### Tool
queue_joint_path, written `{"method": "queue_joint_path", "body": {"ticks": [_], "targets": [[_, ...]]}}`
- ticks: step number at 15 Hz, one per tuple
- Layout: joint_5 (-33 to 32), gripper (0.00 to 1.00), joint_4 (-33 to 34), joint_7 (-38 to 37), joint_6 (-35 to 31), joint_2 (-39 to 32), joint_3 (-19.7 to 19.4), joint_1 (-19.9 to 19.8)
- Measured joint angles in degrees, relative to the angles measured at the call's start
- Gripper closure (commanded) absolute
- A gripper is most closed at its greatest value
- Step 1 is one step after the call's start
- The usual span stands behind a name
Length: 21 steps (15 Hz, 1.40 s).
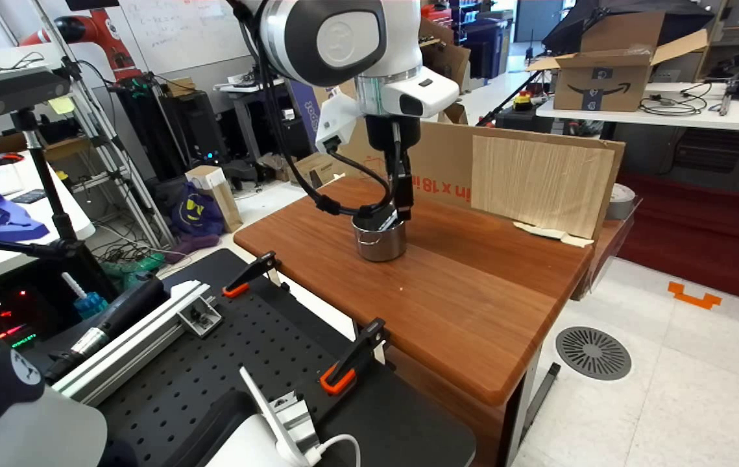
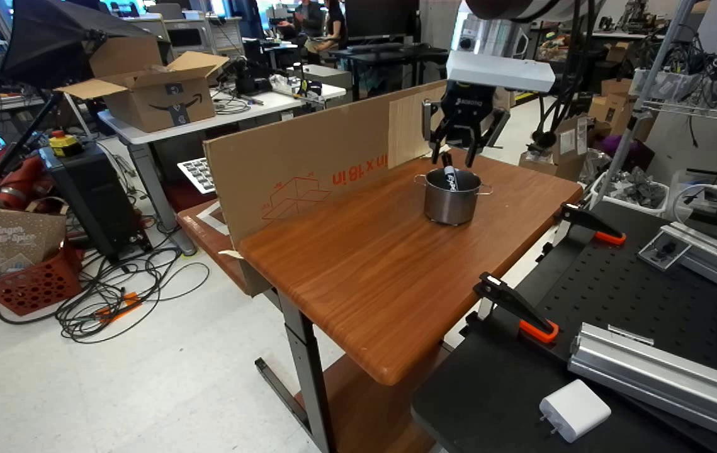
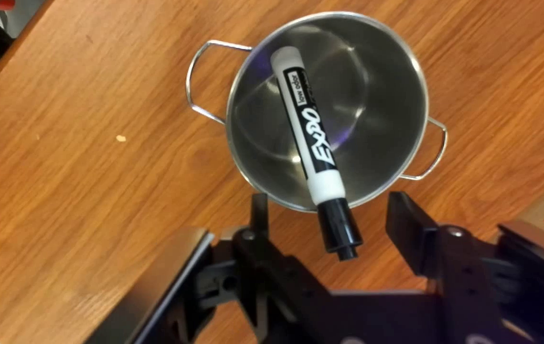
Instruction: Remove the marker from the pot and put it on the table
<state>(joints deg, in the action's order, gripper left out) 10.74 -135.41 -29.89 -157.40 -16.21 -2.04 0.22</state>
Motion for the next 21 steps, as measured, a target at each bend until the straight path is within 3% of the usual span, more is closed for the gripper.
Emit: {"method": "queue_joint_path", "body": {"ticks": [5,7,12,21], "targets": [[0.0,1.00,1.1,-0.1,0.0,-0.7,-0.2,0.0],[0.0,0.95,1.4,-0.1,0.0,-0.7,-0.2,0.0],[2.4,0.95,1.2,0.8,0.0,1.1,0.4,0.0],[2.3,0.95,-1.9,1.3,0.5,13.8,1.6,1.0]]}}
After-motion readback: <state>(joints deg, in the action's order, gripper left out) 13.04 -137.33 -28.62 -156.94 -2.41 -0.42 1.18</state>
